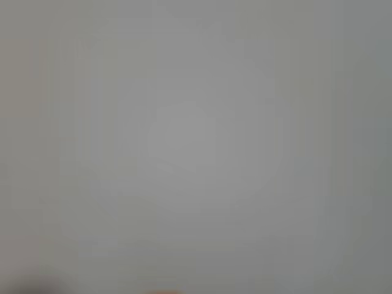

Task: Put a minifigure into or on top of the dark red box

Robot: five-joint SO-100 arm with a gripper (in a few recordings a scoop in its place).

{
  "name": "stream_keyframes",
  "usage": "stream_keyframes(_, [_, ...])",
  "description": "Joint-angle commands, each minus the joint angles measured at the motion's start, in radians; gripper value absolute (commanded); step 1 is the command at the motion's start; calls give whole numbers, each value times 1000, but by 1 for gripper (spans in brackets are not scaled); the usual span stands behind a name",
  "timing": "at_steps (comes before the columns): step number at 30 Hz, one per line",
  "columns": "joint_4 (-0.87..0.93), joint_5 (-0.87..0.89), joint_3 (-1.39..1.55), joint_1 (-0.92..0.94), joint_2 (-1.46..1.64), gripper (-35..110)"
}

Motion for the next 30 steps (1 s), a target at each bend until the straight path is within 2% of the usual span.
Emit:
stream_keyframes(1, [12, -15, 20, -18, 15, 0])
stream_keyframes(6, [12, -15, 20, -18, 15, 0])
stream_keyframes(9, [12, 6, 18, -6, 14, 12])
stream_keyframes(13, [11, 72, 15, -9, 9, 12])
stream_keyframes(14, [9, 218, 20, -11, 9, 13])
stream_keyframes(16, [6, 726, 81, -37, 15, 20])
stream_keyframes(17, [32, 798, 91, -17, 15, 17])
stream_keyframes(19, [52, 827, 72, -15, 15, 16])
stream_keyframes(20, [34, 1008, 69, -17, 14, 11])
stream_keyframes(23, [-21, 1023, 57, 58, -28, 3])
stream_keyframes(25, [-18, 1131, 35, 49, -25, 2])
stream_keyframes(27, [-12, 1253, 9, -23, 15, 12])
stream_keyframes(28, [-55, 1238, -11, -51, 14, 15])
stream_keyframes(30, [-32, 1313, -64, -17, 8, 18])
